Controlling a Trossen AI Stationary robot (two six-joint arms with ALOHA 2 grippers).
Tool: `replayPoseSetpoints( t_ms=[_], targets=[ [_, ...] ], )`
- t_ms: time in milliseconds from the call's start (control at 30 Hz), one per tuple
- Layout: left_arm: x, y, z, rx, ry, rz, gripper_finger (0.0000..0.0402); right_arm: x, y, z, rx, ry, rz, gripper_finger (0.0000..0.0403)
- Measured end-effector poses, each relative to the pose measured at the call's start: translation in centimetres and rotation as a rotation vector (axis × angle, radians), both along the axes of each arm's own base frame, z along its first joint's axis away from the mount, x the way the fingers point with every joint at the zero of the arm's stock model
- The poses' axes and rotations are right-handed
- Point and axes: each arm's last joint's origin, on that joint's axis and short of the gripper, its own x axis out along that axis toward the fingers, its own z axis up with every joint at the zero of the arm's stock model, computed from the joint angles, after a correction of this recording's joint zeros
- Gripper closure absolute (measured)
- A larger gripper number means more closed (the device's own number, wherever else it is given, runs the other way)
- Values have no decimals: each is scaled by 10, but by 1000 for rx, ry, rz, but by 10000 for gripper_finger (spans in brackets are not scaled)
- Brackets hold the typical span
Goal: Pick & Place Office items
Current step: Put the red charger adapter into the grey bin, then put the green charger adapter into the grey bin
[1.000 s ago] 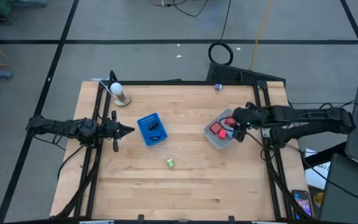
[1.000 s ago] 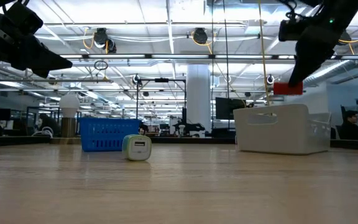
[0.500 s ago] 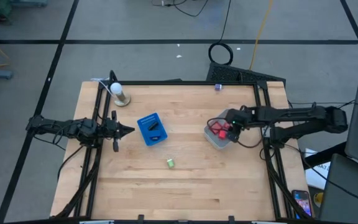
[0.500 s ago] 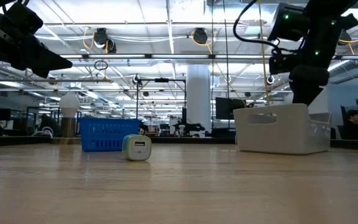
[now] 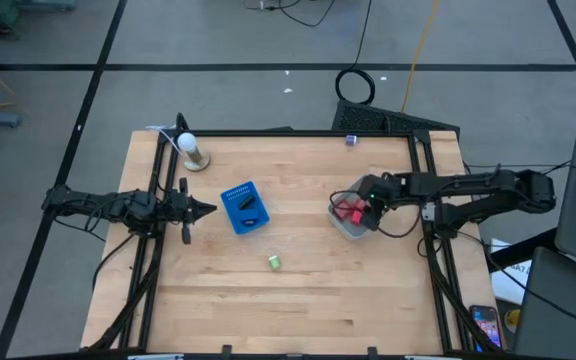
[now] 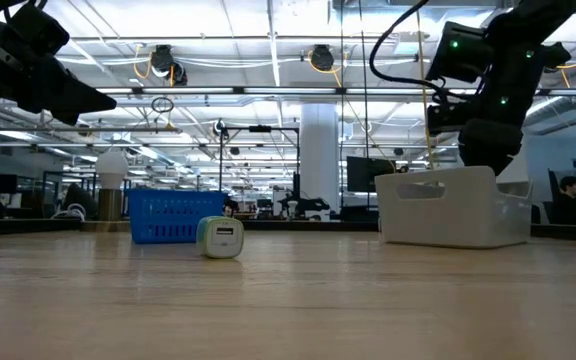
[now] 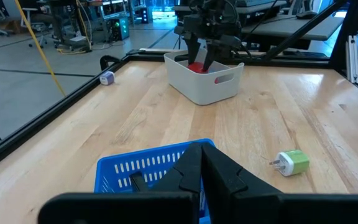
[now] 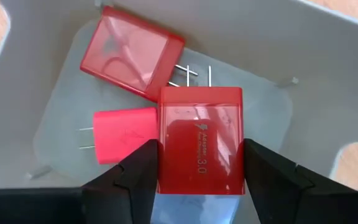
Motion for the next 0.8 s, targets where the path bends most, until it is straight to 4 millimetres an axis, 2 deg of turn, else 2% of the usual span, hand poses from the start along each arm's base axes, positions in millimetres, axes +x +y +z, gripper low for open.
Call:
replayPoseSetpoints(
  t_ms=[67,267,400,567,800],
  targets=[
    [0,0,0,0,0,0,387,0,0,1,-1,-7,1,195],
    [0,0,0,2,4,-1,387,-1,0,1,1,-7,-1,80],
    [0,0,-1,2,6,0,387,-2,1,3,-2,-24,-3,56],
    [0,0,-1,2,6,-1,387,-6,4,21,-41,-153,46,89],
    [0,0,-1,1,6,0,387,-22,16,60,-118,-447,129,186]
  ],
)
